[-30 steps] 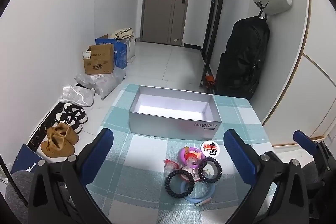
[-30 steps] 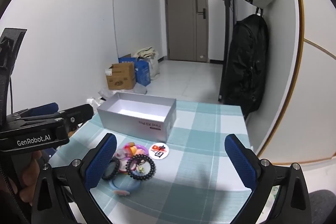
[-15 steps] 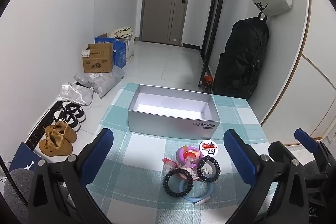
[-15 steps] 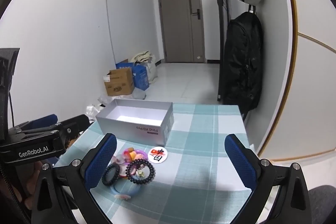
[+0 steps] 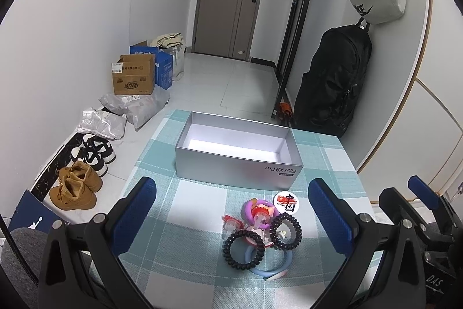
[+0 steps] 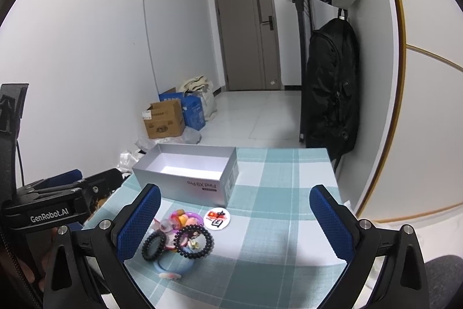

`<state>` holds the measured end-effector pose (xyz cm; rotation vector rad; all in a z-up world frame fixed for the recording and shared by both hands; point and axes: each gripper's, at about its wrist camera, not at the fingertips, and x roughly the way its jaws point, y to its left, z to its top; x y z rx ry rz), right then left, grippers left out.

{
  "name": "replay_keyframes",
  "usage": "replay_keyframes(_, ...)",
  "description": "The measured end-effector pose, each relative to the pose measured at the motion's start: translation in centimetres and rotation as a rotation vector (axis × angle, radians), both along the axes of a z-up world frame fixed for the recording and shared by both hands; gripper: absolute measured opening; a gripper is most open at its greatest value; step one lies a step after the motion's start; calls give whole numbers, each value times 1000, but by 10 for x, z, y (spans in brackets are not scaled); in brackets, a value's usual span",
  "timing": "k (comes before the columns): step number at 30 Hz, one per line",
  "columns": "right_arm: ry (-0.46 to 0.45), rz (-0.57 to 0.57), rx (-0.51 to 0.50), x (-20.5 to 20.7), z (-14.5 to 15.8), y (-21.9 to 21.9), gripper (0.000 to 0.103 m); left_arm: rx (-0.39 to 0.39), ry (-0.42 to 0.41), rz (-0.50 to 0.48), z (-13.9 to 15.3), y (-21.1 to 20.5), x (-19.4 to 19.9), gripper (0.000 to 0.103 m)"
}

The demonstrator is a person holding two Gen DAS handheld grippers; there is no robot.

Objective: Organize jewelry

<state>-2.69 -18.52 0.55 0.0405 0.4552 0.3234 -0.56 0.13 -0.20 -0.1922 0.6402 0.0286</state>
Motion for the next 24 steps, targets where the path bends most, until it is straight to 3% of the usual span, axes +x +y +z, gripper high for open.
replay_keyframes(24, -3, -1, 16, -1, 0, -3, 103, 21, 3, -16, 0, -5, -1, 102)
